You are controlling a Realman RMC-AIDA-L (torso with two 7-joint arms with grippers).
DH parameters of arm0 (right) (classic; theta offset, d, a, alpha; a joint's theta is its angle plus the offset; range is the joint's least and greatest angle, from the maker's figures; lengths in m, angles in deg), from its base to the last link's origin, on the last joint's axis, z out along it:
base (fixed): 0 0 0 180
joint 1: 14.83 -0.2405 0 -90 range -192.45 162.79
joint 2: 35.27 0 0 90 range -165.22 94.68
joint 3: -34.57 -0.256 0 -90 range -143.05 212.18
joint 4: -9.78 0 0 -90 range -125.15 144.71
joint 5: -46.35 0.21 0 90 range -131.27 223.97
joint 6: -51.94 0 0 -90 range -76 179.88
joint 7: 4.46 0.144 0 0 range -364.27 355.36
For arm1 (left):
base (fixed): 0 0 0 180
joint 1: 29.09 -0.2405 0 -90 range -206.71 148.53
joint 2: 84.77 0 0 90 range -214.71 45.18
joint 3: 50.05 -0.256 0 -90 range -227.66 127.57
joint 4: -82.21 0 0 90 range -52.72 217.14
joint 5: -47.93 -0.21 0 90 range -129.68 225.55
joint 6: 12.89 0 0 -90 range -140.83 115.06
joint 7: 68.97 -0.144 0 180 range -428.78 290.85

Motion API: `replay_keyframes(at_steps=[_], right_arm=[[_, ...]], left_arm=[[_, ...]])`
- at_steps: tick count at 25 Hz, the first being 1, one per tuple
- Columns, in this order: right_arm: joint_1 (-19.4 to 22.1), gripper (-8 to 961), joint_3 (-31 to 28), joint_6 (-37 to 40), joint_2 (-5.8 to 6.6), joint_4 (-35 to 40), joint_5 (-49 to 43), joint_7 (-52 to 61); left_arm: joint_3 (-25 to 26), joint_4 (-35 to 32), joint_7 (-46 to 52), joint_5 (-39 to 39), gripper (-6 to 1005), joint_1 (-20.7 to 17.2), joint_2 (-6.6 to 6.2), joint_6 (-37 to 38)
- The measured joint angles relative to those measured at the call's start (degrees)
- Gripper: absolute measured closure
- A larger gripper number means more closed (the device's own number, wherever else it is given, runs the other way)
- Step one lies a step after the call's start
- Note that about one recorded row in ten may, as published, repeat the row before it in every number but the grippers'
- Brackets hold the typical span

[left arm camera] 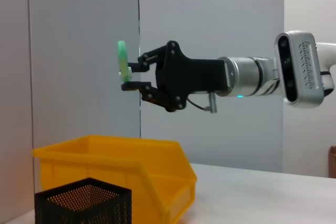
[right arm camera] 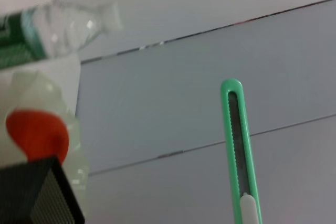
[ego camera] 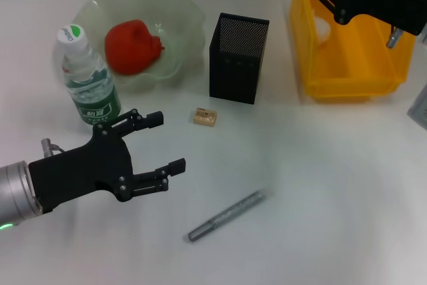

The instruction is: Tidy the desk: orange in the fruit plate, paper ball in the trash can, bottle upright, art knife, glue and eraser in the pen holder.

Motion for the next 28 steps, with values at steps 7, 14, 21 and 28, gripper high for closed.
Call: replay_keyframes(at_steps=[7, 14, 21, 28], right_arm=[[-0.89, 772, 0.28, -2.31, -0.01, -0.11, -0.25, -13.66], [-0.7, 772, 0.84, -2.74, -0.06, -0.11, -0.28, -22.33], [-1.05, 772, 2.66, -2.84, -0.13, 0.43, -0.17, -28.36], [-2.27, 772, 2.92, -3.05, -0.15, 2.57, -0.11, -32.08]], left_arm=[[0.13, 0.16, -0.36, 0.16, 153, 0.33, -0.07, -0.22], [-0.28, 1.08, 0.21, -0.1, 153, -0.06, 0.0, -1.44], [-0.97, 2.34, -1.94, -0.29, 153, -0.49, 0.1, -2.6], [-1.24, 2.39, -2.68, -0.25, 153, -0.21, 0.2, -2.7]])
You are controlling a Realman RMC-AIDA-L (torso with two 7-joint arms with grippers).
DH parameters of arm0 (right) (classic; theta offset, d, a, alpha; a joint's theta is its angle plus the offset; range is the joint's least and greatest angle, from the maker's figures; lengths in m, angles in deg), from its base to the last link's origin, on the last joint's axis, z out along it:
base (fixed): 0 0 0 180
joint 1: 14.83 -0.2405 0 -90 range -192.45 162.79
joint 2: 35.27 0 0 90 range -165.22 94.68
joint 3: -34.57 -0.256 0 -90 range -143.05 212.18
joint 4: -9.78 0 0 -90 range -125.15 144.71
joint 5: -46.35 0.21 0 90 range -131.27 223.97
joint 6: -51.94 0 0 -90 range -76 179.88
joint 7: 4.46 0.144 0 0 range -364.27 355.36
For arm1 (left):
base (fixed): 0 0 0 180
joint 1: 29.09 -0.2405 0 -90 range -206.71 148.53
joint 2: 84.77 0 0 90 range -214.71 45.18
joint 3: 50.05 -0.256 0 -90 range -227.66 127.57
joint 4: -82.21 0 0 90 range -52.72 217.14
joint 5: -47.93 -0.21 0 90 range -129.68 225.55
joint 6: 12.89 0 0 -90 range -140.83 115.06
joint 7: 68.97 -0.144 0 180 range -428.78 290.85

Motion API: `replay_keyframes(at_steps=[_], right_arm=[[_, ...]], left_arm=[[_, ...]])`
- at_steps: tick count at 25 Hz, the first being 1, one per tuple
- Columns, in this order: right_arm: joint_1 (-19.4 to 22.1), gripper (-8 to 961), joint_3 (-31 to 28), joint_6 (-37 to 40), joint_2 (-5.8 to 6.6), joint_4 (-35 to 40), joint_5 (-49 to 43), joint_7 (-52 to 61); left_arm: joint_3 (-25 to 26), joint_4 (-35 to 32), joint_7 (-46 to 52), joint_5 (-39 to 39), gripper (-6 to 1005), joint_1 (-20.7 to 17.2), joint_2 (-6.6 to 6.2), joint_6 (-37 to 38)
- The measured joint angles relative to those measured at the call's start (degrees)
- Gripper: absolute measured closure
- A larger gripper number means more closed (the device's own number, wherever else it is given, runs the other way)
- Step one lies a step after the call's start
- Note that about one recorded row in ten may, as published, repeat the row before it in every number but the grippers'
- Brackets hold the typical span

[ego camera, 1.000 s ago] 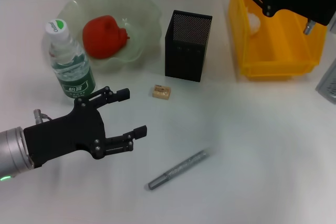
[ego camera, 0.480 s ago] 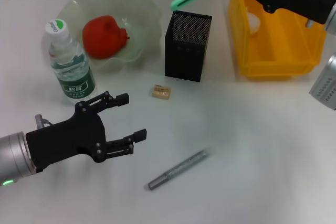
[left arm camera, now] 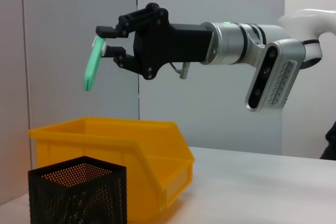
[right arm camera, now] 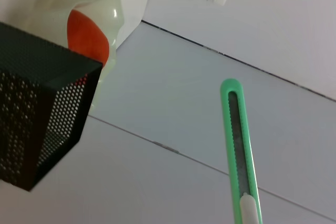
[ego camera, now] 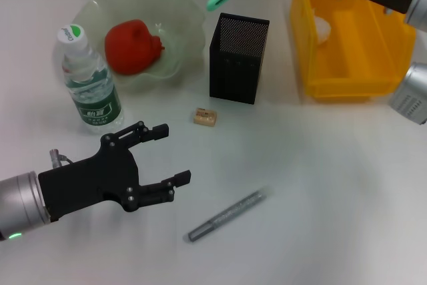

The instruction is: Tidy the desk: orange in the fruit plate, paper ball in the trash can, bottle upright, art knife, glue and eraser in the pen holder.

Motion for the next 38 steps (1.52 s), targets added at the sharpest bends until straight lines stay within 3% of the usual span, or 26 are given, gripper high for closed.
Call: replay_keyframes(at_steps=[21, 38], right_arm=[[-2.2, 769, 3.02, -9.63, -0.23, -1.12, 0.43, -23.64], [-3.55, 738, 5.83, -10.06, -0.39, -3.13, 3.02, -36.0]], left_arm=[[0.62, -0.06, -1.86, 0.49, 153, -0.27, -0.08, -1.08], [0.4, -0.18, -2.61, 0.49, 153, 0.52, -0.01, -1.71]])
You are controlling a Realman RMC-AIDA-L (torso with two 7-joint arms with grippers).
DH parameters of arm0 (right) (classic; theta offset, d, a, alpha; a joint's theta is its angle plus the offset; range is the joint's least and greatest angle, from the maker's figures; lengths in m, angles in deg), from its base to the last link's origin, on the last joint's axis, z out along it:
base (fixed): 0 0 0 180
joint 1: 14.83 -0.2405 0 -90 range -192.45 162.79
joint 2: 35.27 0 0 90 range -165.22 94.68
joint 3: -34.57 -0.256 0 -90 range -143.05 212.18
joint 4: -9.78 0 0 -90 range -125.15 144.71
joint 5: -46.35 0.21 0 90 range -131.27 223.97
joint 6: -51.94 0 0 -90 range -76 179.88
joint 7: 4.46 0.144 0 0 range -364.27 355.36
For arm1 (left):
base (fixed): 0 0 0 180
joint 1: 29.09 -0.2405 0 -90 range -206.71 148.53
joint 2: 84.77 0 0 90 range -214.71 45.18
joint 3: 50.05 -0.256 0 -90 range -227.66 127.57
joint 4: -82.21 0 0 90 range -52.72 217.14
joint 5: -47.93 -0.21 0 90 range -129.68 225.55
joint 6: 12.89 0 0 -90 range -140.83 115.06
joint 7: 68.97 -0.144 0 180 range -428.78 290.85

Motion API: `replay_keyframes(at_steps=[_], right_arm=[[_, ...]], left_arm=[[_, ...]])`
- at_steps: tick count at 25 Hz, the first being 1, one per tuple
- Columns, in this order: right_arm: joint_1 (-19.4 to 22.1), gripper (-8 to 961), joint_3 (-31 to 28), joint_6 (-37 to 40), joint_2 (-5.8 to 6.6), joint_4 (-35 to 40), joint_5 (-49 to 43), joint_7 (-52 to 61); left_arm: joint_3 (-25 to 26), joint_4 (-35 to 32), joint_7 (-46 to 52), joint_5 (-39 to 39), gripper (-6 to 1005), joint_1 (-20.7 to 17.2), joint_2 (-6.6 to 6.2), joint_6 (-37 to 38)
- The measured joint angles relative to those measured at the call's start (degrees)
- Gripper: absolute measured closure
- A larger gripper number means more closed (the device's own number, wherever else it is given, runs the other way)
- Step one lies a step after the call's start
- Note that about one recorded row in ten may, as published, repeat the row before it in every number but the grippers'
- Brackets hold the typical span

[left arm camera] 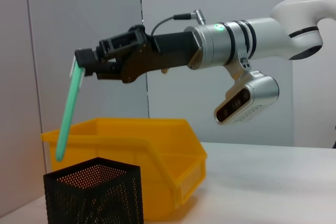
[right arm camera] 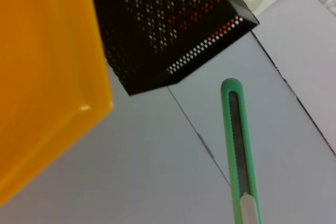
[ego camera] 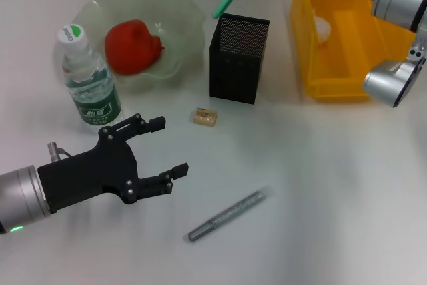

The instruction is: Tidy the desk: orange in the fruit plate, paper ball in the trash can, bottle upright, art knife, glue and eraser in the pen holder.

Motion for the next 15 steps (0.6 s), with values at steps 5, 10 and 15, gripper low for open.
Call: replay_keyframes(at_steps=[5, 10, 15], right_arm=[[-0.08, 729, 0.99, -0.08, 0.08, 0.13, 1.33, -0.66], [0.11, 720, 1.65, -0.13, 0.07, 0.62, 1.36, -1.06], [0.68, 710, 1.68, -1.03, 0.03, 1.6, 1.96, -1.42]], left_arm=[[-0.07, -0.14, -0.05, -0.03, 153, -0.18, -0.05, -0.18], [0.3, 0.13, -0.67, -0.04, 153, -0.68, 0.03, -0.41], [0.51, 0.16, 0.11, 0.04, 153, -0.5, 0.02, -0.58]])
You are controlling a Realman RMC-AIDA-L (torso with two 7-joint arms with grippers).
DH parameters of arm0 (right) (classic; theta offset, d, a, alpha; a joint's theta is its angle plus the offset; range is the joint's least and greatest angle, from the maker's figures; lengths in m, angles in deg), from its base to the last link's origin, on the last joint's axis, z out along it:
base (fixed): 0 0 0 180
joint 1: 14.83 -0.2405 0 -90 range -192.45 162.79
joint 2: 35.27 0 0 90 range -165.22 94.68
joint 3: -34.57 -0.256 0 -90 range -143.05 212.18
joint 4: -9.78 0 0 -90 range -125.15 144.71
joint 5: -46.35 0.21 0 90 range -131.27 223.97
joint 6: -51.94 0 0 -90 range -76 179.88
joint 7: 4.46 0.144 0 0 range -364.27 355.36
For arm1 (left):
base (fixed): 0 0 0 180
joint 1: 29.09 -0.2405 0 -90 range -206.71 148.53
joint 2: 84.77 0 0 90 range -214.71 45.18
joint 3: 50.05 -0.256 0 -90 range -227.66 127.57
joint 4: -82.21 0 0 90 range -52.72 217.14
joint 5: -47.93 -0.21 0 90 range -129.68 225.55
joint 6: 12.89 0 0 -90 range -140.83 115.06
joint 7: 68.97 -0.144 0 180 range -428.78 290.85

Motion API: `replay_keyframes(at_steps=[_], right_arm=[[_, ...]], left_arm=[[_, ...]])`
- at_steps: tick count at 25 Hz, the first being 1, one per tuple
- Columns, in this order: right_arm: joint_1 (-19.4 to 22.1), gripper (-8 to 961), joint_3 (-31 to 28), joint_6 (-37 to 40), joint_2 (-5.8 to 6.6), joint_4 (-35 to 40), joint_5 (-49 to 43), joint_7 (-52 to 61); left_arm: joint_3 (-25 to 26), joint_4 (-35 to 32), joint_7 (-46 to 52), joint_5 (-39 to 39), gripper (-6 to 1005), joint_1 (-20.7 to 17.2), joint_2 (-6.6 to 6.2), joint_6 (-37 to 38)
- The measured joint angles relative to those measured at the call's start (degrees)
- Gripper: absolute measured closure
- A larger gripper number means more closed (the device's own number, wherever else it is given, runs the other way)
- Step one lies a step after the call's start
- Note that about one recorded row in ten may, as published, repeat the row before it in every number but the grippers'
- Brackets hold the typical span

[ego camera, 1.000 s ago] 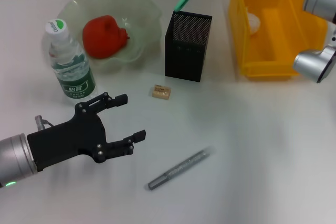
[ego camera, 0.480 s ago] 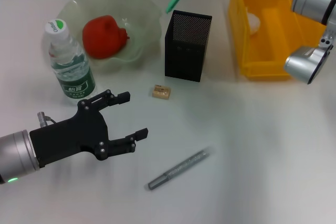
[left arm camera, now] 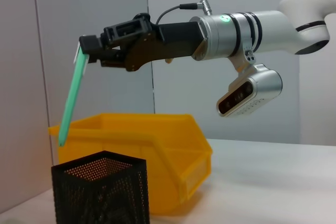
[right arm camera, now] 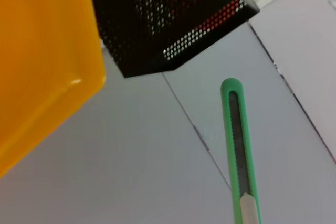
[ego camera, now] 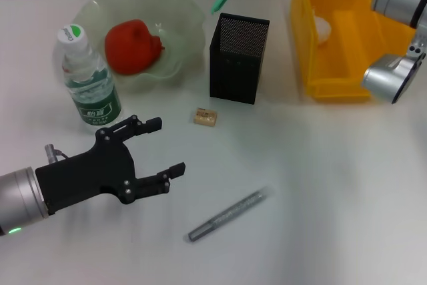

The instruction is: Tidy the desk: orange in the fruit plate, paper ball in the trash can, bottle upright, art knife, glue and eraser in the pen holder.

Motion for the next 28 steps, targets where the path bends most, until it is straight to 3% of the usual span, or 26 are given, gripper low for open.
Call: replay_keyframes(at_steps=[9, 15, 28], right_arm=[[3.39, 694, 0.35, 0.42, -0.01, 2.39, 1.81, 0.41], [8.03, 683, 5.11, 0.06, 0.01, 6.95, 1.78, 0.38], [9.32, 659, 7.2, -2.44, 0.08, 7.61, 1.01, -5.53]], left_arm=[[1.23, -0.04, 0.11, 0.13, 153, -0.41, -0.19, -0.01], [2.48, -0.02, -0.44, 0.14, 153, -1.15, -0.23, -0.17], [2.55, 0.61, -0.83, 0.13, 153, -1.4, 0.0, -0.82]])
